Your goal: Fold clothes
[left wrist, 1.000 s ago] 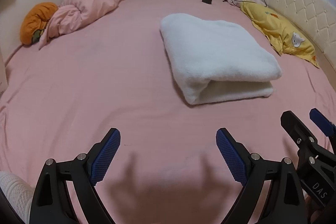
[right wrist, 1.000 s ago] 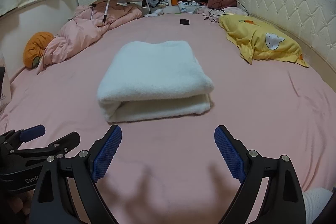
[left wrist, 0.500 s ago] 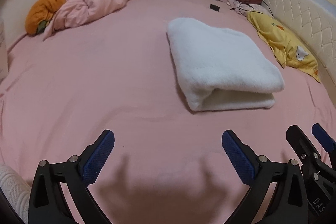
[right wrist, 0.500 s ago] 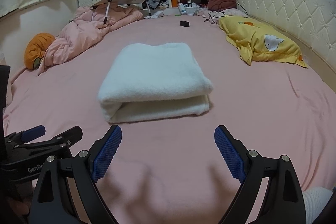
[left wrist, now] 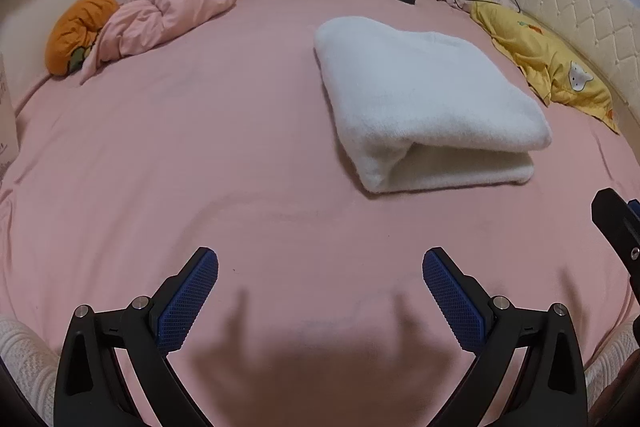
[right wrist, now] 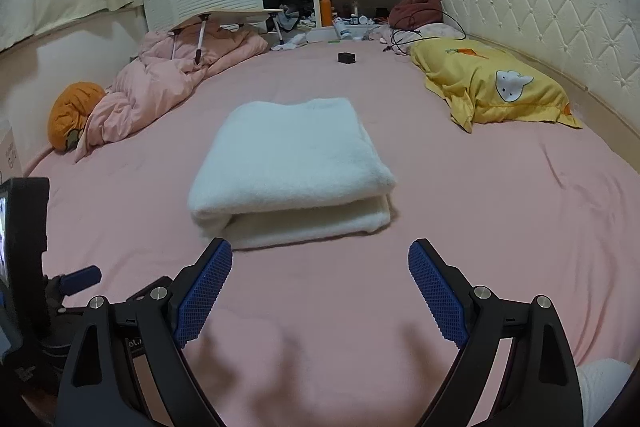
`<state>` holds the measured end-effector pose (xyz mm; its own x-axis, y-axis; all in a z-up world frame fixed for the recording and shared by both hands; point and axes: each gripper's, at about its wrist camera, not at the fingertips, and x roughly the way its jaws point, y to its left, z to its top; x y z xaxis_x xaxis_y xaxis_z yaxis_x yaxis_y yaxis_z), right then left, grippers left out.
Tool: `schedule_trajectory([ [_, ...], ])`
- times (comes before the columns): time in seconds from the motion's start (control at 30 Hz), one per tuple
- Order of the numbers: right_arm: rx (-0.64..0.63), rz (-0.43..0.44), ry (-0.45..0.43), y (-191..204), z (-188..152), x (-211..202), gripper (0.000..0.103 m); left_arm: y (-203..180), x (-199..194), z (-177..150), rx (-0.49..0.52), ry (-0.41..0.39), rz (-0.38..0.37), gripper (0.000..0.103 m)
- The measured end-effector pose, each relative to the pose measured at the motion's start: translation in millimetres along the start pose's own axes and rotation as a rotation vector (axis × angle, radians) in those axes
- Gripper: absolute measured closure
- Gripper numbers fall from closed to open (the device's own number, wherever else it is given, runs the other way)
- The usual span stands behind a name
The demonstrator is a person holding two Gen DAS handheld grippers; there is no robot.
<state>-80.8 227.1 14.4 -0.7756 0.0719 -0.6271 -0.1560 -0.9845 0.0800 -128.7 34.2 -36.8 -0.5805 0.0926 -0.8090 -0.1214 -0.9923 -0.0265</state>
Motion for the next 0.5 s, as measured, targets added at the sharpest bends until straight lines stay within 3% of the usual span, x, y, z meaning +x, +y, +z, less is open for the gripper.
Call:
schedule_trajectory([
  [0.33, 0.004, 0.004, 0.002, -0.6, -0.7, -0.3, 0.013, -1.7, 3.2, -1.3, 0.002, 0.017, -0.015, 0.0],
  [0.5, 0.012, 0.005, 0.006, -1.8, -0.9, 0.2, 0.013, -3.2, -7.5, -2.3, 0.029, -0.057, 0.012, 0.0],
])
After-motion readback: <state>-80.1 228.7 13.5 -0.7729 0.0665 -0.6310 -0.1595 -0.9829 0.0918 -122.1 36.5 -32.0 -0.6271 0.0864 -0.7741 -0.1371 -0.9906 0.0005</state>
